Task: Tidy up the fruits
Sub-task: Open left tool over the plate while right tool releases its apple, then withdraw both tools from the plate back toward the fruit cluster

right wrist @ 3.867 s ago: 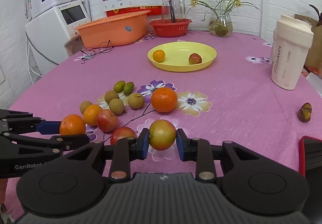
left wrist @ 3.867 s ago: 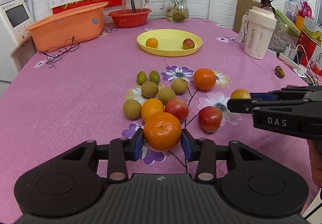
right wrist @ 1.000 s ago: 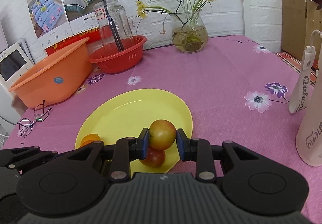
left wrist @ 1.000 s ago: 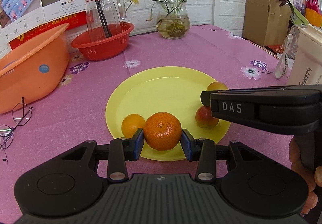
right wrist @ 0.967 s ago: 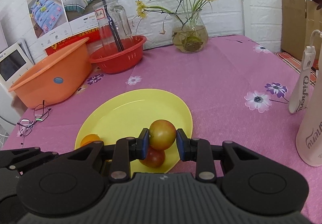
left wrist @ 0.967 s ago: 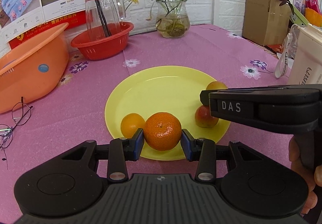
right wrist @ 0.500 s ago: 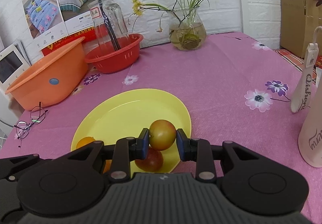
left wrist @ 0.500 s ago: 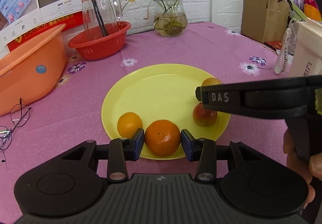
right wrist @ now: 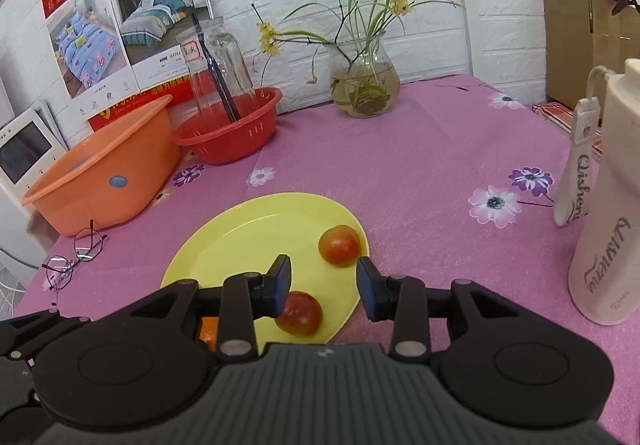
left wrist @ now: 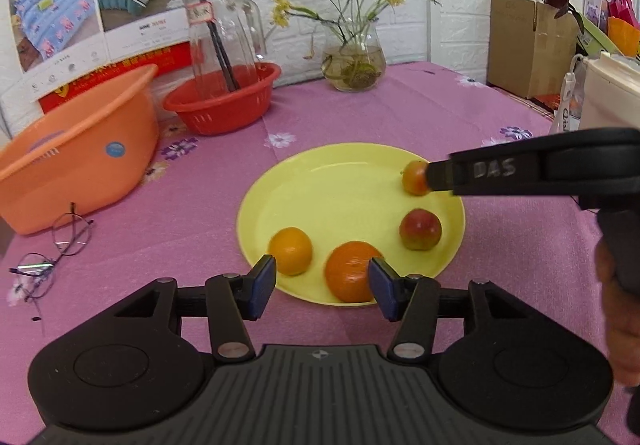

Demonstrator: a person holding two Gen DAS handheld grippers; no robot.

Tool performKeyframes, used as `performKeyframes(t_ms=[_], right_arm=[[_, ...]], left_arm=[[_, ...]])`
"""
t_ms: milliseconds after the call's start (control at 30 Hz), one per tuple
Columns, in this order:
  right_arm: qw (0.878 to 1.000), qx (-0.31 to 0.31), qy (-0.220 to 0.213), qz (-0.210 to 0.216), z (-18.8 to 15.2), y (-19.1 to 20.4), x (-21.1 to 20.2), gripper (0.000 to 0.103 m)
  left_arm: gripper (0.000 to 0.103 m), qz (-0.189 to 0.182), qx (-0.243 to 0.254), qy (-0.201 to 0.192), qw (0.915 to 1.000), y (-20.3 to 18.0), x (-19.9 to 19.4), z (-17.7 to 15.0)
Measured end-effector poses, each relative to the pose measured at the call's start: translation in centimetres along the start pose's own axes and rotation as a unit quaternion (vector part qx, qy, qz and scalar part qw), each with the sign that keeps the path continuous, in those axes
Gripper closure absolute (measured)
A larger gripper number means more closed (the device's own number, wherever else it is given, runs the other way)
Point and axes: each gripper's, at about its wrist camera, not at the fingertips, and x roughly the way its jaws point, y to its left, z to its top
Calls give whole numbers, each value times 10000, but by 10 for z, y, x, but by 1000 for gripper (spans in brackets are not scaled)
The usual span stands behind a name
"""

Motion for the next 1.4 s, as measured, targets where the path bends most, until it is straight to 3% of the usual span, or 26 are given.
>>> performKeyframes(t_ms=[167, 333, 467, 633, 733, 933, 1100, 1267, 1400], right_arm=[[9982, -301, -509, -80, -1, 13, -36, 25], [9878, -899, -1268, 63, -12, 32, -75, 25], [9879, -844, -1291, 185, -15, 36, -97, 25], [9894, -816, -1169, 268, -27, 37, -122, 25], [9847, -1213, -1245, 142, -44, 45, -137, 25], [9837, -1520, -941, 197, -78, 54, -154, 25], [9853, -1537, -695, 276, -99, 59, -158, 25], [9814, -1802, -558, 359, -121, 68, -167, 25], [9800, -1916, -344, 405, -137, 71, -168, 25]], left_arm=[[39, 52, -133, -266, 9995, 11, -29, -2], [37, 56, -267, -438, 9987, 25, -56, -7], [29, 256, -390, -885, 9950, 33, -82, -20], [26, 290, -493, -1249, 9905, 42, -109, -44], [25, 434, -260, -970, 9940, 41, -115, -54], [22, 321, -505, -500, 9970, 51, -134, -84], [22, 476, -308, -579, 9967, 45, -155, -115], [22, 104, -243, -557, 9981, 41, -172, -141], [29, 26, -268, -341, 9991, 42, -172, -154]])
